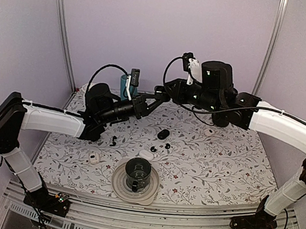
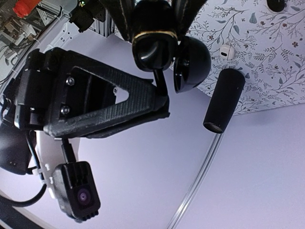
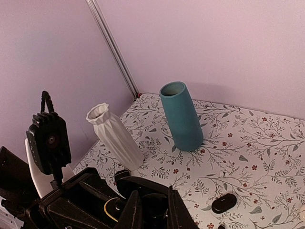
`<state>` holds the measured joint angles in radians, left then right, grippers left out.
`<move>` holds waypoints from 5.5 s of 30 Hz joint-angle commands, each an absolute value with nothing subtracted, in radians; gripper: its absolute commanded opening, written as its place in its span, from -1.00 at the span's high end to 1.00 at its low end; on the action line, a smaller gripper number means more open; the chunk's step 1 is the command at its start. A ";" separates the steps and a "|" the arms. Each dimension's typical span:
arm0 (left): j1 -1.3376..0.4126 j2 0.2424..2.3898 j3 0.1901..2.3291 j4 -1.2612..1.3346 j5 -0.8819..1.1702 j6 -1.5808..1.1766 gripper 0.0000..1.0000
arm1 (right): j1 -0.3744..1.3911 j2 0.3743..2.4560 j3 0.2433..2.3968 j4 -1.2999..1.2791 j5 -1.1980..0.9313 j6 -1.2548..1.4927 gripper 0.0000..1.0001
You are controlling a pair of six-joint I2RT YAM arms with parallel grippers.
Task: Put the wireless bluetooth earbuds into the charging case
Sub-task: Insert the right earbud into the right side groove of the charging case, then close the charging case.
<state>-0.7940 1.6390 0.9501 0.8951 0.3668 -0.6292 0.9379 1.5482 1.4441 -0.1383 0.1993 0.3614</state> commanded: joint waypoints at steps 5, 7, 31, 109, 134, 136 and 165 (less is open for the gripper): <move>-0.799 1.627 0.979 0.908 0.333 -0.579 1.00 | 0.947 1.543 1.434 -0.156 0.165 0.364 0.80; -0.798 1.625 0.979 0.907 0.332 -0.568 1.00 | 0.947 1.544 1.435 -0.160 0.159 0.365 0.81; -0.788 1.589 0.968 0.863 0.278 -0.446 1.00 | 0.956 1.558 1.463 -0.197 0.152 0.361 0.80; -0.759 1.572 0.954 0.923 0.274 -0.407 1.00 | 0.967 1.546 1.470 -0.217 0.102 0.349 0.50; -0.741 1.531 0.891 0.950 0.444 -0.373 1.00 | 0.756 1.397 1.354 -0.094 -0.365 0.397 -0.37; -0.740 1.524 0.888 0.953 0.482 -0.371 1.00 | 0.730 1.395 1.322 -0.030 -0.487 0.421 -0.49; -0.739 1.619 0.989 0.946 0.745 -0.493 1.00 | 0.705 1.497 1.249 0.361 -0.952 0.598 -0.84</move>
<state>-0.7502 1.5909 0.9520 0.9485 0.7475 -0.4633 0.7067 1.5219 1.2682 0.2878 -0.9100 0.5804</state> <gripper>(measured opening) 0.224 0.928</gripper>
